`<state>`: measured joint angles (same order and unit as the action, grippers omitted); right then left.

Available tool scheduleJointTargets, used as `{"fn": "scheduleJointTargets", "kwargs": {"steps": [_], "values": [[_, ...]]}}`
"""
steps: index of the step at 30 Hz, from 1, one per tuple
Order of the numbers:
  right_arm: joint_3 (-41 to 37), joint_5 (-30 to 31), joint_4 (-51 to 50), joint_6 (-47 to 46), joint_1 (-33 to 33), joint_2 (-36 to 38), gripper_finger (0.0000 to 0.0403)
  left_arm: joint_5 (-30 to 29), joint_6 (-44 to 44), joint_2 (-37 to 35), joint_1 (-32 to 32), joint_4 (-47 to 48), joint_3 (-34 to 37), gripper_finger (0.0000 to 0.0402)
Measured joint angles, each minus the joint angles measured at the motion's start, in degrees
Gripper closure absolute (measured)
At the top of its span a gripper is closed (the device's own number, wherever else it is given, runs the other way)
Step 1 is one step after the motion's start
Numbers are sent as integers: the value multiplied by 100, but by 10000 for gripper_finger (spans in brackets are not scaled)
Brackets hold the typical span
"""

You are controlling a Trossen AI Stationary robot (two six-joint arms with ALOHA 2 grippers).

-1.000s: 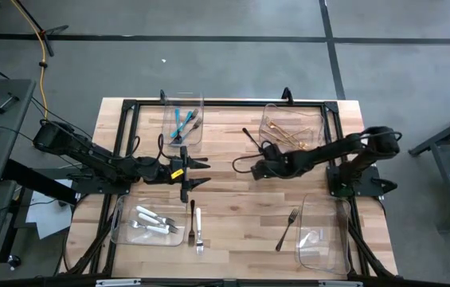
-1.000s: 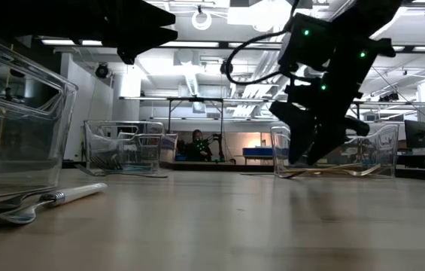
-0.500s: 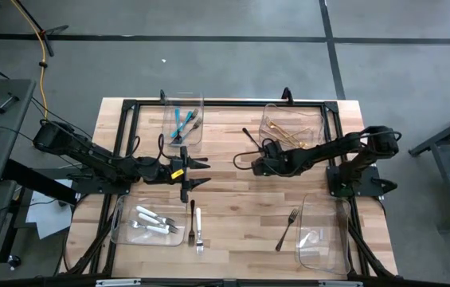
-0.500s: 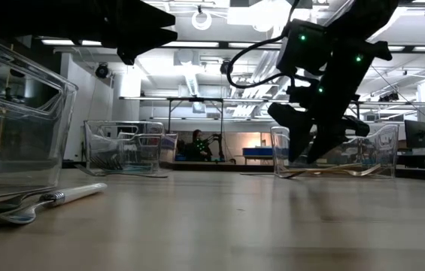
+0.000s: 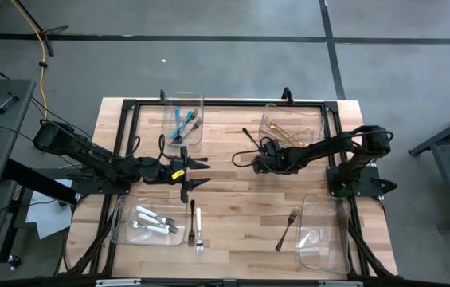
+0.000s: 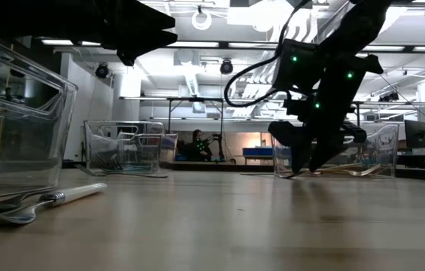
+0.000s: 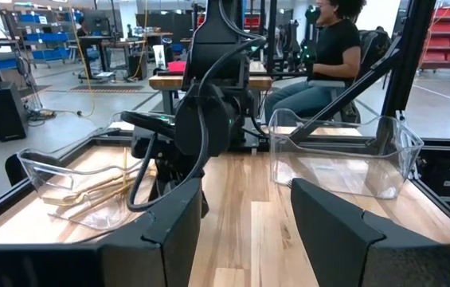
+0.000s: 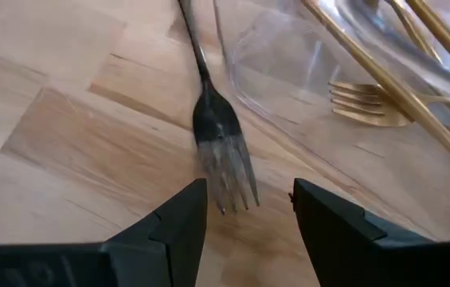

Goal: Sort silverware by color (type)
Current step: Put the black fork into the bottom right transparent bin

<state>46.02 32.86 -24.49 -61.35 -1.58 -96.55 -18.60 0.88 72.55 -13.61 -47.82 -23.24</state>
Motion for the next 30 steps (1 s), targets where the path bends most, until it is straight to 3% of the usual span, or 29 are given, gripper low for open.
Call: {"fn": "scheduleJointTargets", "kwargs": {"steps": [23,30], "values": [[4,159,470,508,-107,-348,220,-1,101,0,0,92,0,215],[2,116,487,508,-105,-348,279,-1,102,0,0,92,0,215]]}}
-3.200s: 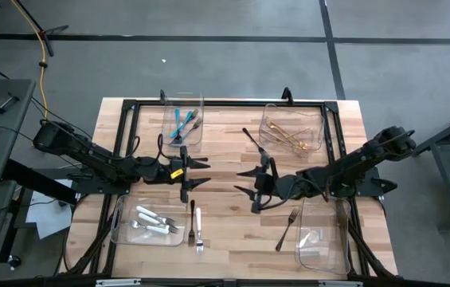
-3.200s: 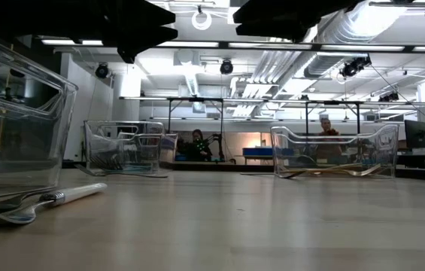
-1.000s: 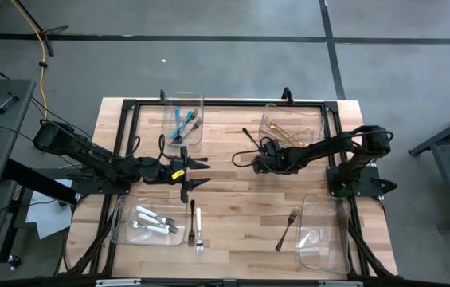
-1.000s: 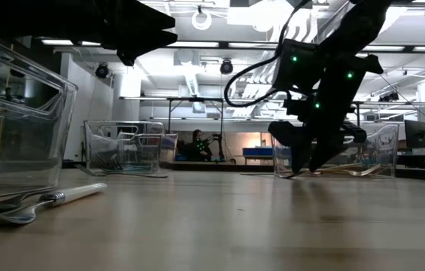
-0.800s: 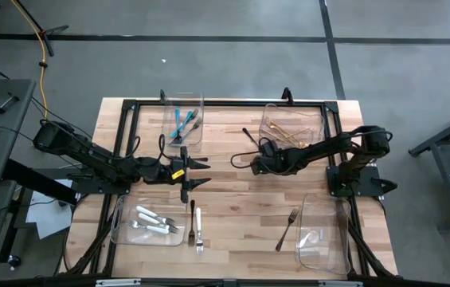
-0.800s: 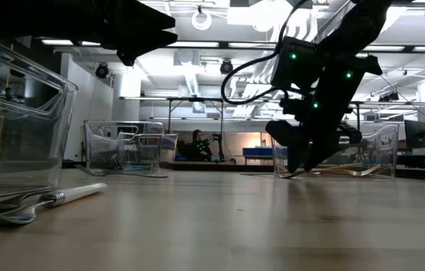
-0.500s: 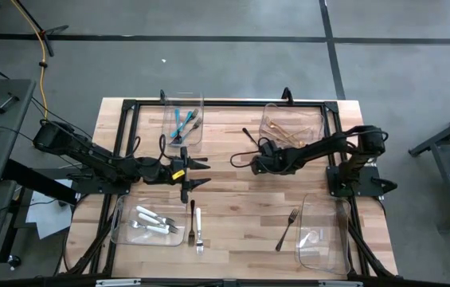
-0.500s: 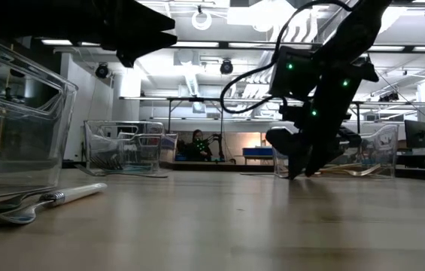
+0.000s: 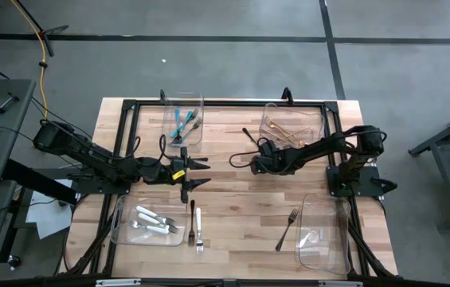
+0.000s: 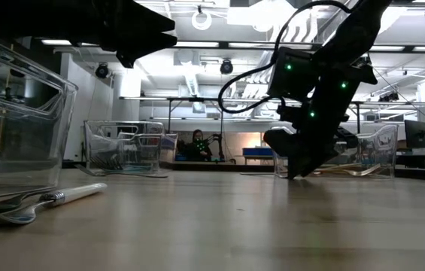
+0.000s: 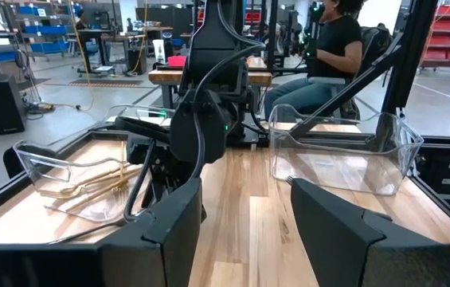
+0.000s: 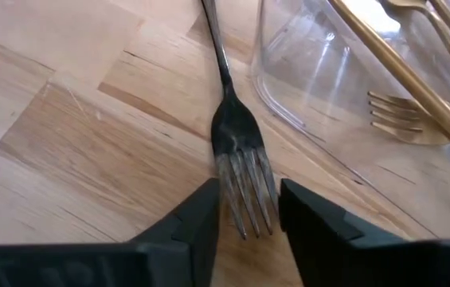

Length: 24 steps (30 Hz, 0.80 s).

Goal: Sort silverware by color (type)
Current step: Put the black fork into the bottom right transparent bin

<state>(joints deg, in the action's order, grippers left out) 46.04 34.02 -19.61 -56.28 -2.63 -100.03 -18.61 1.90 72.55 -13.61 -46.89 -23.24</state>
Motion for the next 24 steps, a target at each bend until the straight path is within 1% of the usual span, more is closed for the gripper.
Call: {"fn": "scheduleJointTargets", "kwargs": {"steps": [3,6,9,15,22,24], "values": [[0,2,-11,4,0,0,314,0,1,0,0,5,0,215],[0,6,-9,125,1,0,336,0,2,0,0,24,0,215],[0,4,-9,130,0,0,337,0,2,0,0,26,0,215],[0,-79,8,298,2,0,324,0,2,0,0,28,0,215],[39,-289,190,664,101,5,337,0,2,0,0,31,2,215],[144,-475,226,856,158,4,337,0,2,0,2,31,2,215]]}}
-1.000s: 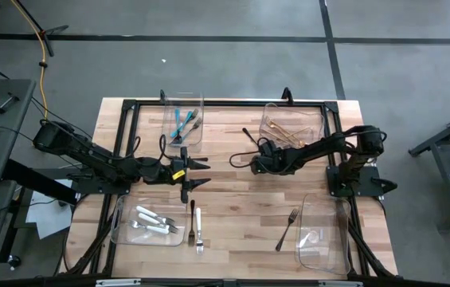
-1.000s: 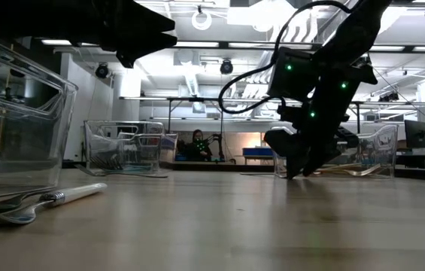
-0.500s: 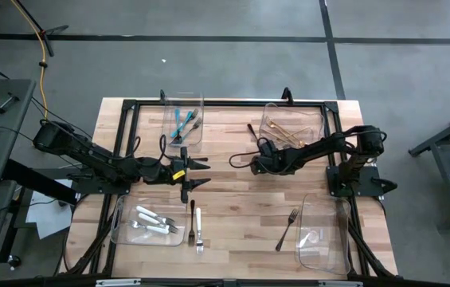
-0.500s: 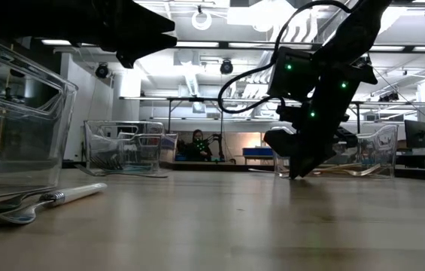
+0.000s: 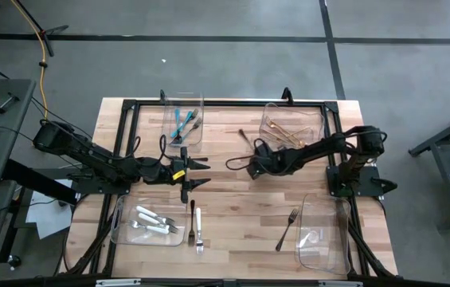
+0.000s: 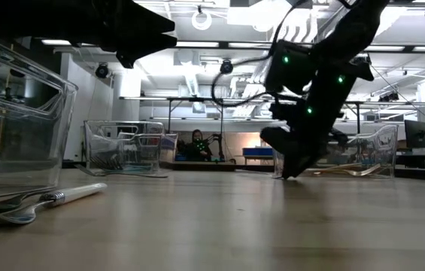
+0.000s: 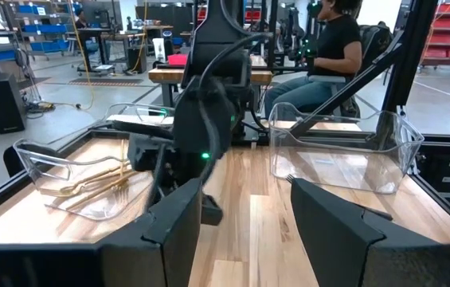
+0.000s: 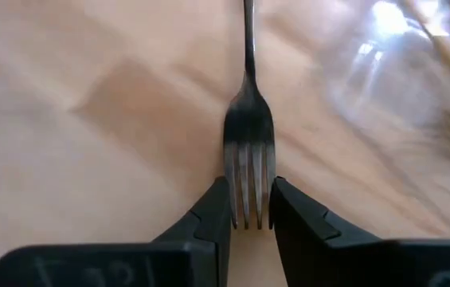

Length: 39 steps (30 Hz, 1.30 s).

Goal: Sort silverware by color (type)
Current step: Put the black fork into the bottom right transparent bin

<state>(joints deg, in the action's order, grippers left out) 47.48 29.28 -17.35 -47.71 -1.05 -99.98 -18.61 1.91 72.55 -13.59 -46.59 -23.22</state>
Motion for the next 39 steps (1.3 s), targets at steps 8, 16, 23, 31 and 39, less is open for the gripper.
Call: {"fn": "scheduleJointTargets", "kwargs": {"steps": [8,16,23,31,39], "values": [[605,-83,-7,518,340,-7,336,-2,0,0,0,1,0,215],[1223,287,-65,1061,754,-7,336,-1,2,0,-3,11,0,215],[1580,744,-616,1178,1067,12,337,2,277,-179,-74,359,3,215],[1532,1054,-1136,1026,1449,440,337,-4,506,-1285,-74,1563,4,215],[636,1410,-184,1094,1934,1430,337,-7,549,-1856,-74,2385,4,215]]}}
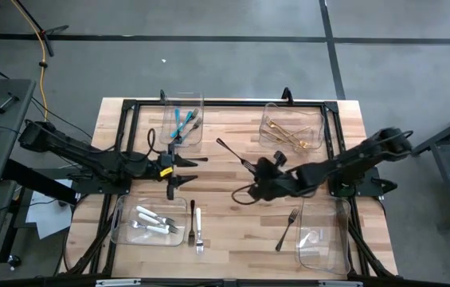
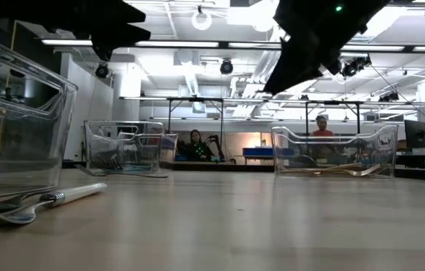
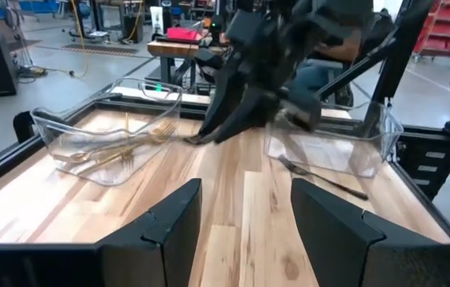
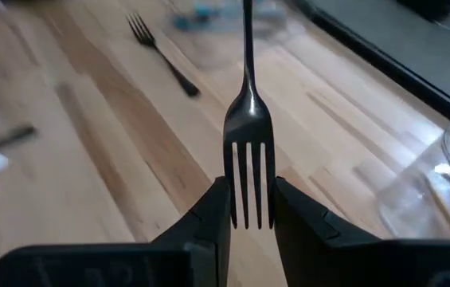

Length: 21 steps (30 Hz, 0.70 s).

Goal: Sort silverware by color (type)
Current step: Put the black fork into the bottom right transparent bin

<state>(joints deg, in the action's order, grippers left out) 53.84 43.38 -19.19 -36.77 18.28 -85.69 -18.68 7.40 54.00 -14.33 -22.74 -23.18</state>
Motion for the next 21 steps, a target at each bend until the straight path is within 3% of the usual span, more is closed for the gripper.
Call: {"fn": "scheduleJointTargets", "kwargs": {"steps": [6,11,15,21], "values": [[-1090,-397,2600,1038,65,626,336,-176,-304,245,0,-269,73,215],[-1655,-1286,4654,1947,-5,702,336,-58,-734,847,63,-2512,719,215],[-1665,-1708,5027,2184,-89,643,336,416,-760,1275,177,-3749,934,215],[-1665,-1832,5118,2297,-105,618,336,452,-750,1568,199,-3809,716,215]]}}
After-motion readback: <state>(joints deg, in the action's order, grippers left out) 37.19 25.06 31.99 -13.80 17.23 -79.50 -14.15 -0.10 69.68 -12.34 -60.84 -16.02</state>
